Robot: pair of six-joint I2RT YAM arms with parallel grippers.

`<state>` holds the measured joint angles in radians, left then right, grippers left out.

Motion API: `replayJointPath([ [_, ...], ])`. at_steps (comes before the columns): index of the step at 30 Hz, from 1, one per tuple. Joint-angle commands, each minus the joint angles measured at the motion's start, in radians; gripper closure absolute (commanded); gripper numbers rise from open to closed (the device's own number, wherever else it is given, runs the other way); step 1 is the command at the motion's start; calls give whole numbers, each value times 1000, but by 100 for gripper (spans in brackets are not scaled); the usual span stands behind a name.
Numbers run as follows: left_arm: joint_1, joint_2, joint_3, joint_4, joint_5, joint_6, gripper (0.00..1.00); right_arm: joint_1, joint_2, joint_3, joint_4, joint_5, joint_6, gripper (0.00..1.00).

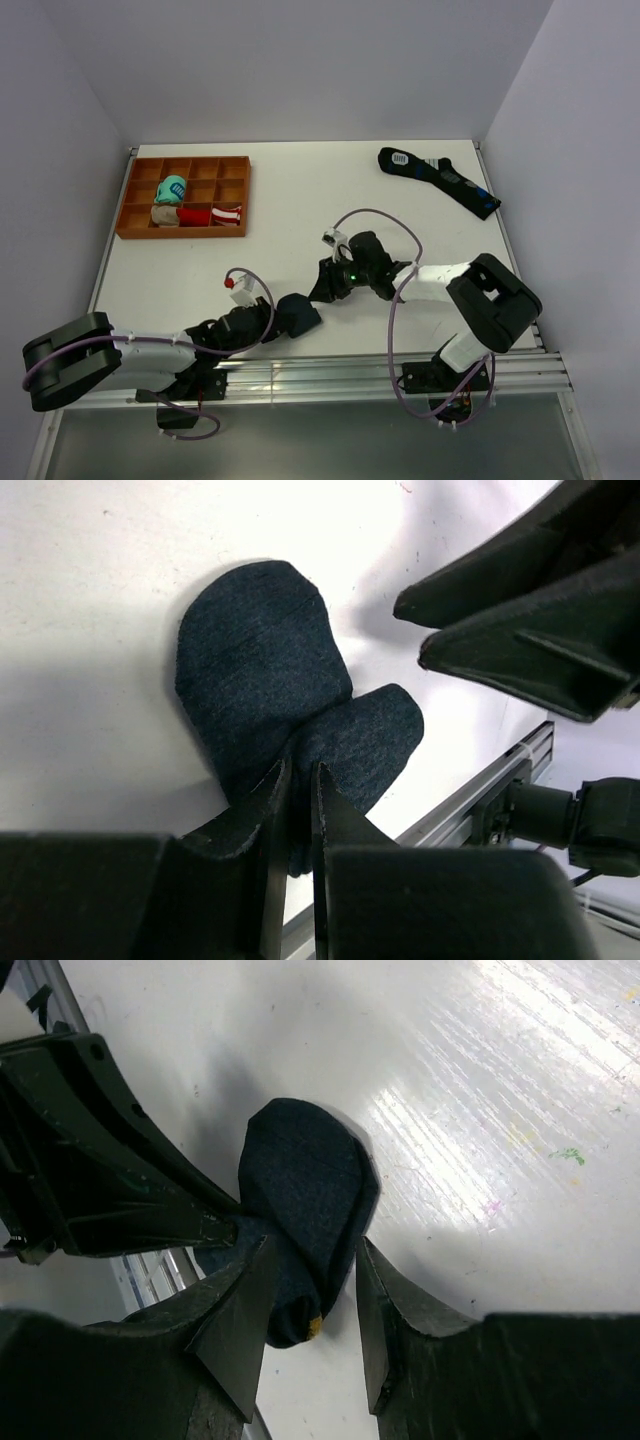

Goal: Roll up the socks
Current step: Roll the sock at the center of the board.

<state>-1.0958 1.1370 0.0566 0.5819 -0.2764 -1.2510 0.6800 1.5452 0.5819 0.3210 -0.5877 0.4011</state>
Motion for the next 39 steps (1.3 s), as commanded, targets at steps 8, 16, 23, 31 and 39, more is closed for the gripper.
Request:
replayJointPath([
  [8,100,23,-94,-223,147,-25,99,3,-99,-157,398,-38,35,50],
  [16,217,-17,-64,-294,267,35,100,53,-56,-146,417,11,21,49],
  [23,270,-2,-23,-315,318,81,100,81,4,-140,451,43,30,48],
  [31,284,33,20,-320,341,137,99,85,29,-154,496,68,54,48],
  [39,286,84,34,-292,358,151,99,89,44,-143,509,17,58,47],
])
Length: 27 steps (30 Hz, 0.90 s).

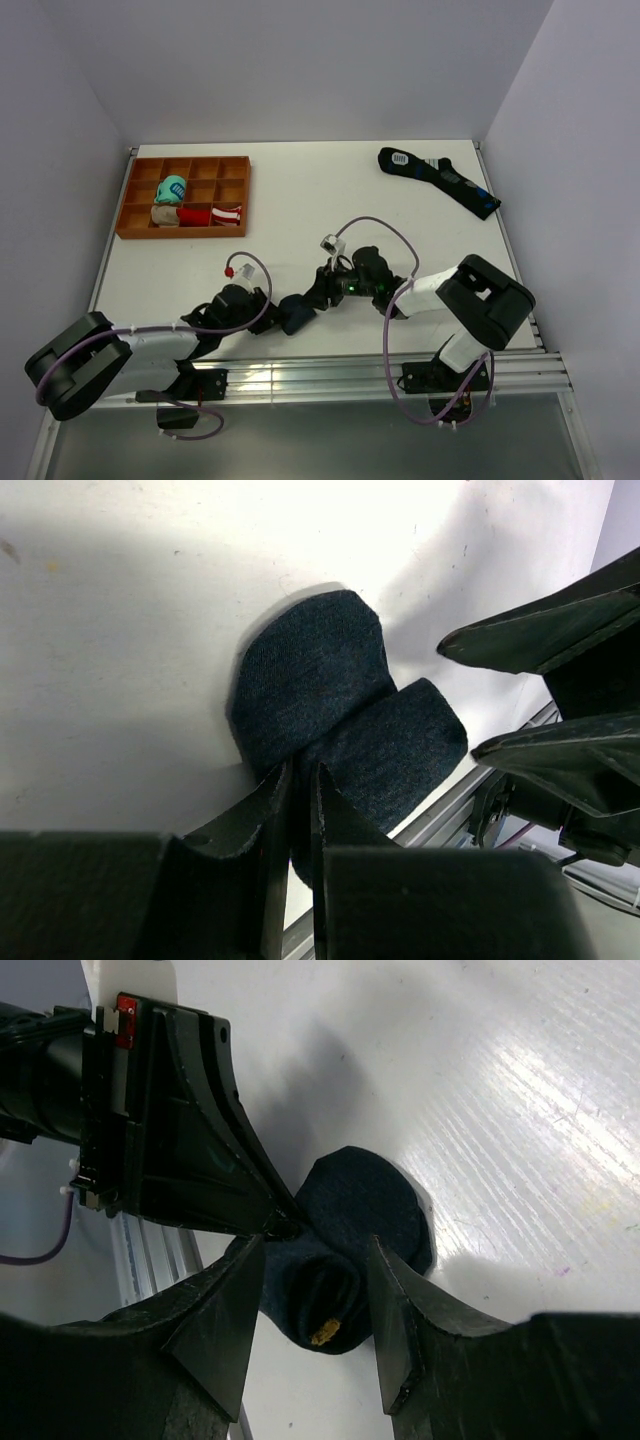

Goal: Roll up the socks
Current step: Roll the sock at the center of the board.

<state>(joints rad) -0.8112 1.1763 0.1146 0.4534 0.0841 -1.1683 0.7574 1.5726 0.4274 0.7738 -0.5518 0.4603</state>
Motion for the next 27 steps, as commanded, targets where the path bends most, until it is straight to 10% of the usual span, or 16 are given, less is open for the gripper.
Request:
replayJointPath([
  [1,0,49,-23,-162,2,70,100,16,18,11,52,-17,-9,47],
  [27,9,140,45,-209,-14,68,99,85,-40,-134,44,176,40,48],
])
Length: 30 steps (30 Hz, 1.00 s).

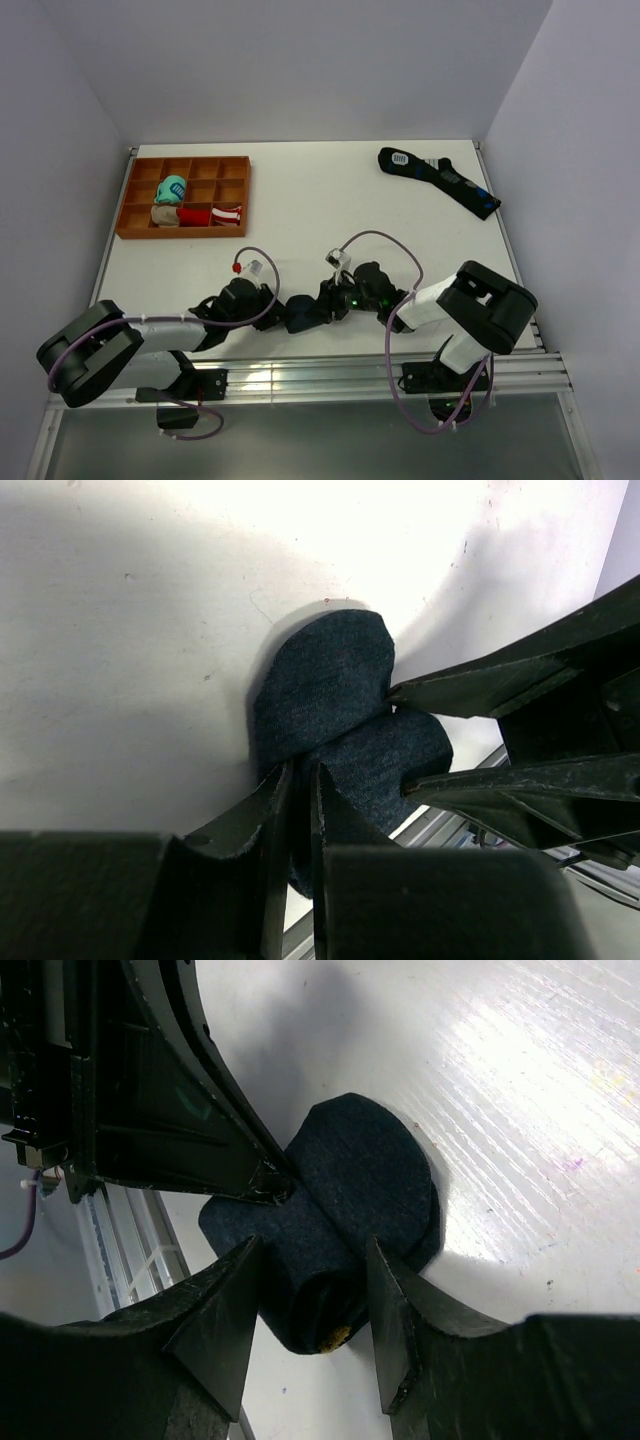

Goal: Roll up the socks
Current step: Roll the sock at the center of the board.

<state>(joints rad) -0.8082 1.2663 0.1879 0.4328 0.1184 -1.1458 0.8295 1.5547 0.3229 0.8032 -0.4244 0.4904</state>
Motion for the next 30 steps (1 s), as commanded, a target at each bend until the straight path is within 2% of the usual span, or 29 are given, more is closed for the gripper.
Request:
replayJointPath([
  [1,6,51,-27,-189,-49,40,99,13,-22,-30,-1,52,10,49],
  [12,7,67,-5,-184,-51,26,99,16,11,-56,7,78,69,61],
  [15,7,77,2,-181,-52,21,99,17,27,-47,-33,84,97,67],
  [18,6,65,2,-181,-63,12,98,19,36,-27,-88,88,122,78],
  [20,7,45,-2,-177,-72,8,94,20,33,-22,-143,98,126,84],
  [21,7,36,-10,-175,-77,0,90,20,27,-13,-204,116,134,92],
  [22,7,25,-13,-175,-83,-2,88,19,25,-7,-223,125,135,94],
  [25,7,-8,-16,-186,-109,-8,81,17,24,21,-304,127,152,99],
  [30,7,-80,-36,-190,-149,-15,71,16,27,88,-438,127,165,100],
])
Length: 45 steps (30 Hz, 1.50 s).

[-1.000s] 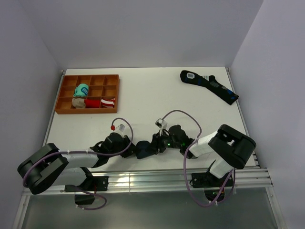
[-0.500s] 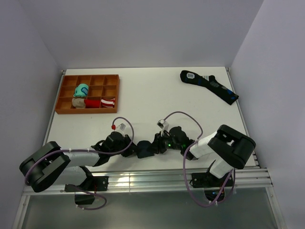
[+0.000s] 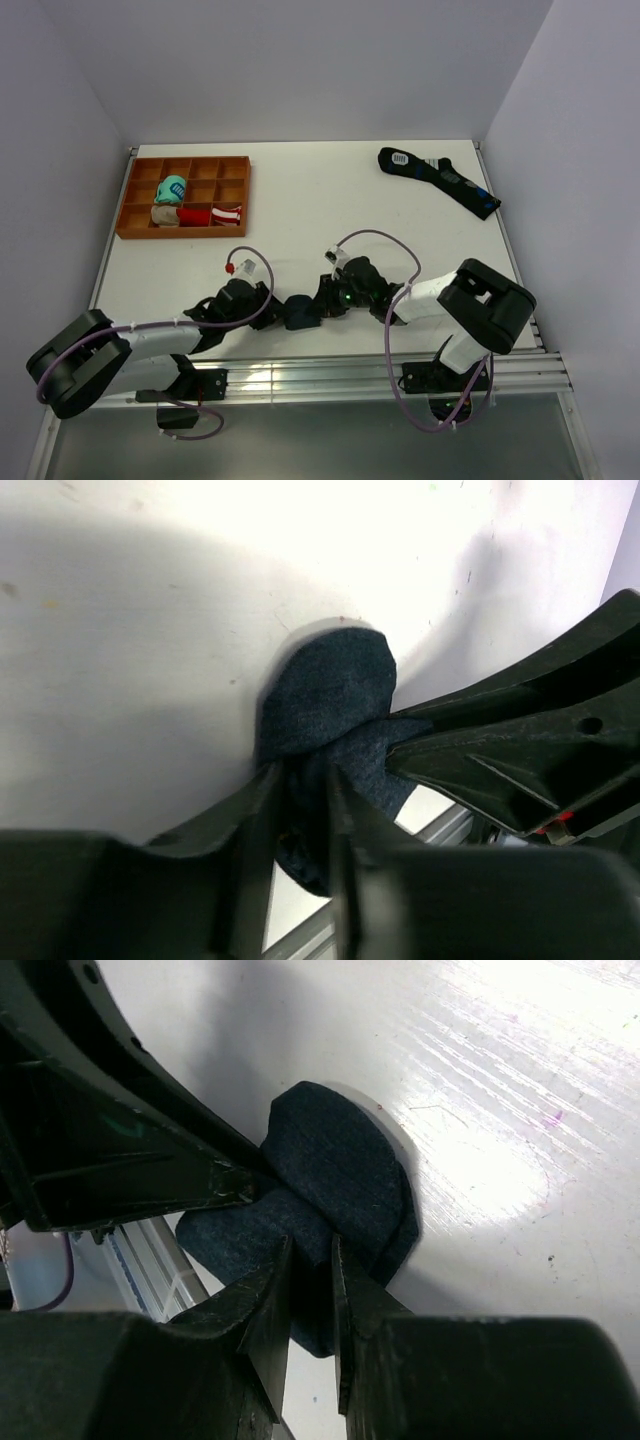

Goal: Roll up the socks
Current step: Roll the sock at the center of the board.

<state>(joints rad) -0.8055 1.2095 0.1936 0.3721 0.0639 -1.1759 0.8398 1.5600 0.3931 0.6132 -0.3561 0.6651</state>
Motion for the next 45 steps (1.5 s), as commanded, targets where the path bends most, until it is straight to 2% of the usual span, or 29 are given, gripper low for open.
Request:
replayJointPath([
  [1,5,-39,-48,-125,-99,15,66,7,21,29,-304,65,-7,100],
  [7,3,-137,-69,-113,-137,32,55,-1,72,108,-452,62,-2,100],
  [13,2,-250,-126,-35,-144,67,51,-2,124,167,-519,46,7,100],
  [24,-23,-475,-191,-19,-179,117,39,-8,156,230,-606,59,-15,100],
  [30,-72,-482,-164,-93,-242,137,39,-10,170,251,-644,52,-15,100],
  [35,-182,-489,-157,-116,-363,124,39,-8,178,274,-673,51,-22,100],
  [45,-328,-322,-134,-53,-490,122,39,-8,192,302,-728,51,-39,100],
])
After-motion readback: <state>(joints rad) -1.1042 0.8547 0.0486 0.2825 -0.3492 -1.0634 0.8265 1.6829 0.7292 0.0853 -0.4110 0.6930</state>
